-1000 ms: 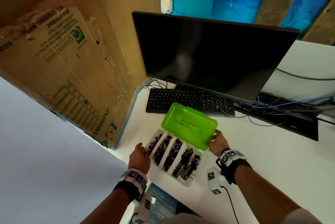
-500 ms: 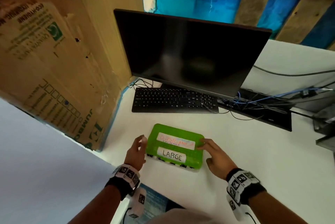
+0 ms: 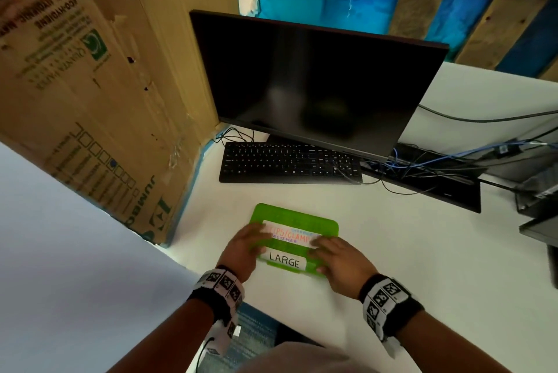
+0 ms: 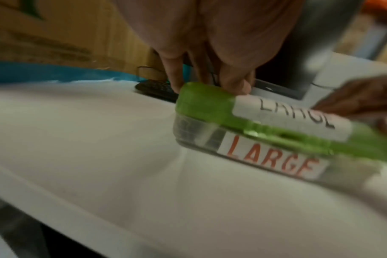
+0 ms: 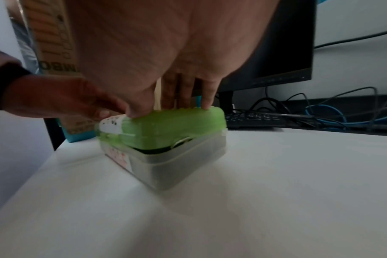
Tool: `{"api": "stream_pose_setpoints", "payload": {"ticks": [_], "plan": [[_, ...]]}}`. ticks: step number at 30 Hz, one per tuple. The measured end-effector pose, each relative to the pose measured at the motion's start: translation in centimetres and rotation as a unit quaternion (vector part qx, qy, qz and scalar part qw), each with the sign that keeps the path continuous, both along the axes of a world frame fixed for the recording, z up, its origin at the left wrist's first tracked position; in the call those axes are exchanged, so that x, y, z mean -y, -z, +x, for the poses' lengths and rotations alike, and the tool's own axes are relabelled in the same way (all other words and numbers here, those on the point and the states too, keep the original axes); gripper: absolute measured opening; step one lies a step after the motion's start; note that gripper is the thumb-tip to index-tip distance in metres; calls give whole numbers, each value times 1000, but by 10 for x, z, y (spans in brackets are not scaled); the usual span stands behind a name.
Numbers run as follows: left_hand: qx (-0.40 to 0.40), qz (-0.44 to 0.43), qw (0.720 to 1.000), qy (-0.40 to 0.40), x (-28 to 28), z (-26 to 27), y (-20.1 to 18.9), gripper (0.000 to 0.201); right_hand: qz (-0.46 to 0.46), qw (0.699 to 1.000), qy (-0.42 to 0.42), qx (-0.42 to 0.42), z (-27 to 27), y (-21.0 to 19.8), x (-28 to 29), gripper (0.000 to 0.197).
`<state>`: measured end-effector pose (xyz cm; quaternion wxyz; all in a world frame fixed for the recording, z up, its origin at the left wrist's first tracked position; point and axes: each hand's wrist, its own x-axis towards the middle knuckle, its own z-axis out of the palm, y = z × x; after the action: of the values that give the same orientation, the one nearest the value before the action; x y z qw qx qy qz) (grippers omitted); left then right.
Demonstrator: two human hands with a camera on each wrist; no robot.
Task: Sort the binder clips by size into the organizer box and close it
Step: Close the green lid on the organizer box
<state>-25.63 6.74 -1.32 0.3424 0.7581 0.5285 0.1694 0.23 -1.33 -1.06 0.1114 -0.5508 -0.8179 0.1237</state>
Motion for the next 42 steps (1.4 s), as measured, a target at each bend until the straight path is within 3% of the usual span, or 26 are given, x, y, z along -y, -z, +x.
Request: {"api": "stream_pose_setpoints", "payload": {"ticks": [3, 6, 9, 12, 16, 19, 21, 24, 29, 34, 37, 40, 42], "plan": [[-27, 16, 998, 51, 2, 0, 6, 35, -13, 1000, 15, -22, -7, 7, 6, 38], [-61, 26, 996, 63, 5, -1, 3, 29, -61, 983, 93, -148, 0, 15, 13, 41], [-64, 40, 995, 71, 11, 0, -2, 24, -103, 930, 250, -249, 7, 9, 15, 64], [-88, 12, 994, 70, 16, 1, -8, 35, -171, 855, 359, -334, 5, 5, 14, 66], [-126, -3, 988, 90, 11, 8, -17, 46, -215, 822, 371, -373, 12, 5, 12, 59], [-204, 17, 966, 157, 5, 11, -17, 69, -269, 793, 362, -410, 23, 4, 14, 47], [-241, 30, 951, 190, 5, 16, -18, 73, -302, 777, 353, -424, 30, 3, 17, 43], [-227, 79, 952, 191, 6, 19, -20, 60, -303, 797, 349, -389, 30, -1, 17, 41], [-192, 113, 955, 194, 6, 14, -17, 55, -275, 794, 392, -375, 16, -3, 12, 45], [-185, 94, 957, 201, 7, 12, -15, 56, -232, 860, 360, -277, 9, -11, 15, 47], [-194, 73, 956, 208, 10, 12, -13, 57, -147, 912, 353, -151, 6, -25, 21, 40], [-192, 74, 957, 207, 11, 12, -9, 56, -6, 985, 167, -47, -10, -23, 21, 41], [-195, 71, 957, 203, 10, 13, -8, 53, 14, 999, 40, 18, -22, -11, 16, 46]]}}
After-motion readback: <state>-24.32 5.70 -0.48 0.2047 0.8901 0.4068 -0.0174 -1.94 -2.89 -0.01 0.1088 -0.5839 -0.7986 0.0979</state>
